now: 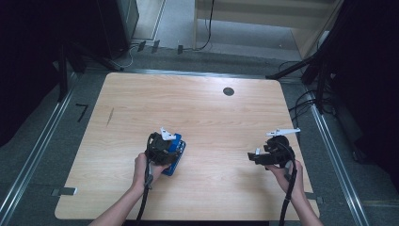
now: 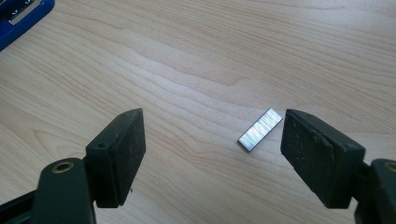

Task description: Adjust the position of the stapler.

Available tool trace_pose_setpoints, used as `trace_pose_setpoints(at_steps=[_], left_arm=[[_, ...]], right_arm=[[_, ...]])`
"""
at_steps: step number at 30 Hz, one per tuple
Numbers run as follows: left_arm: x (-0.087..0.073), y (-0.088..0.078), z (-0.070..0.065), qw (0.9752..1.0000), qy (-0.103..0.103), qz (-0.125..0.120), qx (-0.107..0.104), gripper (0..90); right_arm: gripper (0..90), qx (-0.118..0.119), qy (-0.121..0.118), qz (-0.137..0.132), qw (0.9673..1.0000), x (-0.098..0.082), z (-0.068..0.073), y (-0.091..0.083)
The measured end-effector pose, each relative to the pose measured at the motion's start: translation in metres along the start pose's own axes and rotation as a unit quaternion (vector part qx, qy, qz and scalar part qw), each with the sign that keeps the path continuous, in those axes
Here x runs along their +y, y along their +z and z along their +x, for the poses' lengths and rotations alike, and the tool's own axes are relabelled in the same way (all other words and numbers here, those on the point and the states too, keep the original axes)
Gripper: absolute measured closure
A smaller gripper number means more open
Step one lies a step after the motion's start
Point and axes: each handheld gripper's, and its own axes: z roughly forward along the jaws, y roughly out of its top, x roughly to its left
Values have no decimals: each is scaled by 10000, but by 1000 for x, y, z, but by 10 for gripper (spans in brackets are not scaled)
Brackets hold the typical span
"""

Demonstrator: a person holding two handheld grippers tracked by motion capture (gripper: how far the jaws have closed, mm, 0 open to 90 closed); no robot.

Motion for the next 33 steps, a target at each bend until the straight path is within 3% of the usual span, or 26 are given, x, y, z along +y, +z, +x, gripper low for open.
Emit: trace_pose_setpoints(at_steps=[4,7,11,21,29,33], left_arm=[[1,1,-3,9995,237,9,-215,620],[1,1,-5,9979,507,38,-389,636],[1,0,-5,9961,688,43,-546,640],[1,0,-5,9914,1018,76,-824,648],[3,-3,-4,9841,1304,249,-1176,664],[4,-2,-3,9839,1285,293,-1209,662]], right_arm=[[230,16,-10,28,10000,0,0,1],[230,19,-17,42,10000,0,1,2],[230,25,-50,46,10000,0,1,2],[229,75,-138,105,9998,1,2,3],[165,127,-192,195,9995,0,2,4],[132,120,-248,235,9993,-1,2,5]])
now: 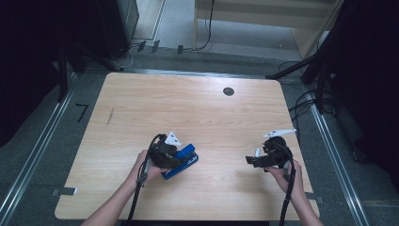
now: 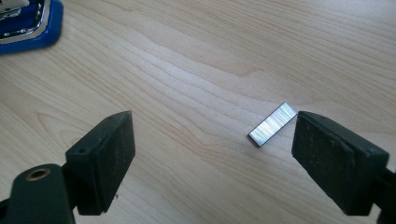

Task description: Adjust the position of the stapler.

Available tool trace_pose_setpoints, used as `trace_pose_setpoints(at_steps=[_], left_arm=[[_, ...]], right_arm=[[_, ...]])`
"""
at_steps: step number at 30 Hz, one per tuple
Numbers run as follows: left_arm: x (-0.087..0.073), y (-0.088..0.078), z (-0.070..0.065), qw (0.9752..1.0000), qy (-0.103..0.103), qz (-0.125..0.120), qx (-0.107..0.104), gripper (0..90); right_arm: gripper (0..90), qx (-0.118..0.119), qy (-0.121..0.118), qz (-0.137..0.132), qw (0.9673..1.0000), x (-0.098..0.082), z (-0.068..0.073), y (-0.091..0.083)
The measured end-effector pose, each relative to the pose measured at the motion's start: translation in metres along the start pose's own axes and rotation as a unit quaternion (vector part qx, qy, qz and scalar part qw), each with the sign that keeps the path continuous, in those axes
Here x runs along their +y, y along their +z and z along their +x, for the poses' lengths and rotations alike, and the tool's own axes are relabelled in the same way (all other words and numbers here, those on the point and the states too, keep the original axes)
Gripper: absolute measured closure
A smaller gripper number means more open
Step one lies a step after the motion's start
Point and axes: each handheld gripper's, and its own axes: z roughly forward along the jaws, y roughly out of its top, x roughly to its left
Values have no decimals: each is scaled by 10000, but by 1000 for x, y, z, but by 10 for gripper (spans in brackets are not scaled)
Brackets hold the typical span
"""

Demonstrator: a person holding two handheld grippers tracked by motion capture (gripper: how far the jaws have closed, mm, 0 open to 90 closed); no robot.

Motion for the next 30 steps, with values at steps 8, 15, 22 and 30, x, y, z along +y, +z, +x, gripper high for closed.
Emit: trace_pose_setpoints(at_steps=[8,15,22,30], left_arm=[[4,6,-8,9990,-371,31,251,614],[5,14,-16,9976,-401,71,558,633],[1,13,-12,9992,-67,-81,375,661],[1,14,-13,9987,506,-98,35,664]], right_arm=[[36,6,-55,-84,9999,0,0,-3],[28,57,-73,-96,9999,1,1,-4],[30,102,-45,-56,9999,1,1,-3],[47,117,-154,-24,9998,3,4,-2]])
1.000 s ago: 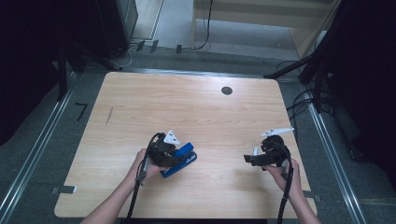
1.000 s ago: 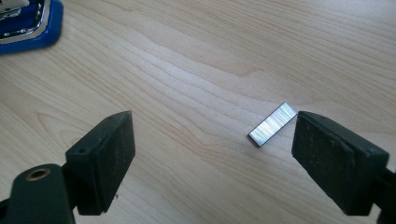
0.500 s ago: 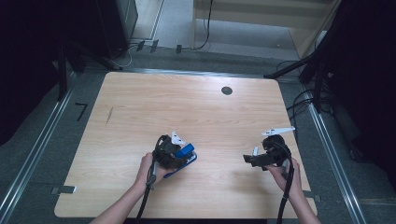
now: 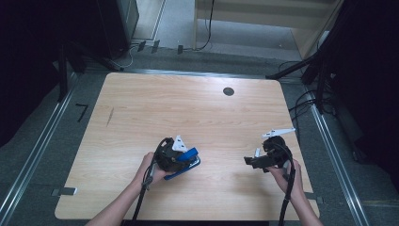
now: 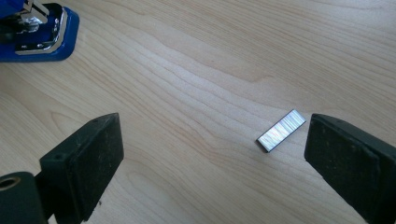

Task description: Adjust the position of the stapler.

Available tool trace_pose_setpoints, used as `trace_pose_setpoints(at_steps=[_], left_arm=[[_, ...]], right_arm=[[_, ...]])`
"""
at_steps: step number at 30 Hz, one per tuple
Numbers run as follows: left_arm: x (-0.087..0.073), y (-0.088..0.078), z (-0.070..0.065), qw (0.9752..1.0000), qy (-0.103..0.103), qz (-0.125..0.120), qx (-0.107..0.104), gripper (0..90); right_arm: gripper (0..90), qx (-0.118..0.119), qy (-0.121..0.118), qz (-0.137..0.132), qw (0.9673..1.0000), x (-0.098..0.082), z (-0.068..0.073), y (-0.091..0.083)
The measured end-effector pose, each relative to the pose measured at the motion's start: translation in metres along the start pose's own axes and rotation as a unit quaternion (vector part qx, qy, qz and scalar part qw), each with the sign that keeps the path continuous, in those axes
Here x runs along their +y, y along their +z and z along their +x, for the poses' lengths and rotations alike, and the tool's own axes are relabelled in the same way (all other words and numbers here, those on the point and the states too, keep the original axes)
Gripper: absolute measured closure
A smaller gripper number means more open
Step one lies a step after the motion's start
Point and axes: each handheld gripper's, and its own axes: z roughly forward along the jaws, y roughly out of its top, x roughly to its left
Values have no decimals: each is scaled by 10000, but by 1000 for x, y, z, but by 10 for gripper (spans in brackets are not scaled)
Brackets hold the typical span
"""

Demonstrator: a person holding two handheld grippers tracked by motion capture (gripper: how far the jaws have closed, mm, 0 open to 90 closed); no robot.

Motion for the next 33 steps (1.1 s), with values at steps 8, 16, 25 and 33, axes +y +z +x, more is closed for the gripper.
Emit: trace_pose_setpoints(at_steps=[8,16,25,33], left_arm=[[0,1,-3,9981,525,5,-337,664],[0,1,-7,9946,824,-52,-630,663],[0,2,-7,9900,1097,-115,-882,666],[7,10,-12,9832,1394,-218,-1158,667]], right_arm=[[56,23,24,16,10000,-1,0,0],[71,64,-54,-10,10000,0,3,-1],[71,84,-46,61,9999,0,5,3],[71,123,-79,91,9999,0,6,5]])
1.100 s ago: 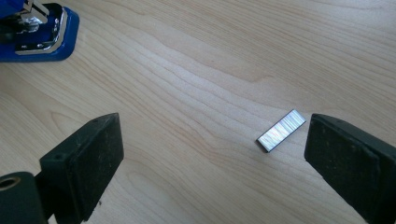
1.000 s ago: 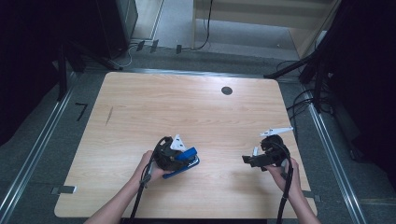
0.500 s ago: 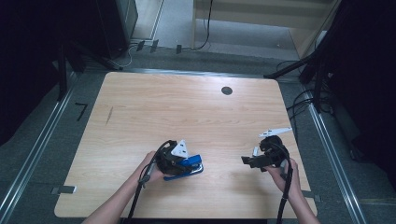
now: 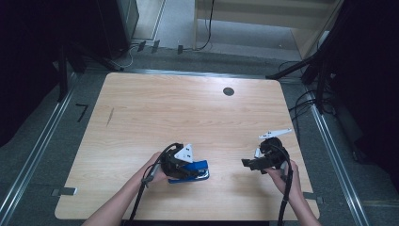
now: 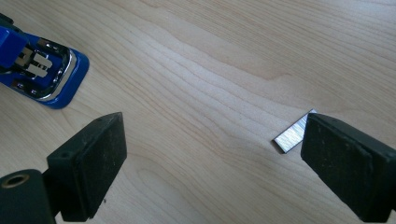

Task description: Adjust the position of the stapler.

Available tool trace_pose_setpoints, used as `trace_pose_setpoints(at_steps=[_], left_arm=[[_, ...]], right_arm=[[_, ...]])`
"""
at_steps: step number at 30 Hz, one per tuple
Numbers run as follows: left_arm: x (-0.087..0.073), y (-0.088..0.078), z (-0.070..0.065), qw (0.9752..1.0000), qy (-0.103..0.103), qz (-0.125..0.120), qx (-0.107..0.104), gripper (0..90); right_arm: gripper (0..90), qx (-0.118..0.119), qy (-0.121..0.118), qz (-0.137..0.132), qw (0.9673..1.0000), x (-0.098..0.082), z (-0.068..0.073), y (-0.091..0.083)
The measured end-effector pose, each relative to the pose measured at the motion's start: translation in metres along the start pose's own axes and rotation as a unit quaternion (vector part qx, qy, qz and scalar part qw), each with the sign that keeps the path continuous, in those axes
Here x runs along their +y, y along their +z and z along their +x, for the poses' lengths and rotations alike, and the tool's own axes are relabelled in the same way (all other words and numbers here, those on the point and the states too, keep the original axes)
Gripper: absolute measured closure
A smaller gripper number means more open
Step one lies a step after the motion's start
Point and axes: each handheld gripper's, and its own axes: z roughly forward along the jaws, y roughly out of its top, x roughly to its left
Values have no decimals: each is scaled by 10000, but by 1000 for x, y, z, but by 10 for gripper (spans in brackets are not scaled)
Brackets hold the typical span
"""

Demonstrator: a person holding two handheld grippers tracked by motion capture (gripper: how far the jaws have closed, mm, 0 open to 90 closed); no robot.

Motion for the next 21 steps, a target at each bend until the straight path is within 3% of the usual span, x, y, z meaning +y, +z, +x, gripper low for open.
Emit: trace_pose_setpoints(at_steps=[7,10,14,21], left_arm=[[5,5,3,9998,166,10,-110,666],[8,5,2,9999,77,113,-89,658],[11,1,0,9993,-233,266,90,500],[-4,-21,-5,9975,-286,589,283,522]], right_arm=[[71,12,20,26,10000,0,0,2],[72,18,33,50,10000,-1,0,2],[72,34,75,69,9999,-2,-1,2],[73,47,55,39,10000,-2,-3,1]])
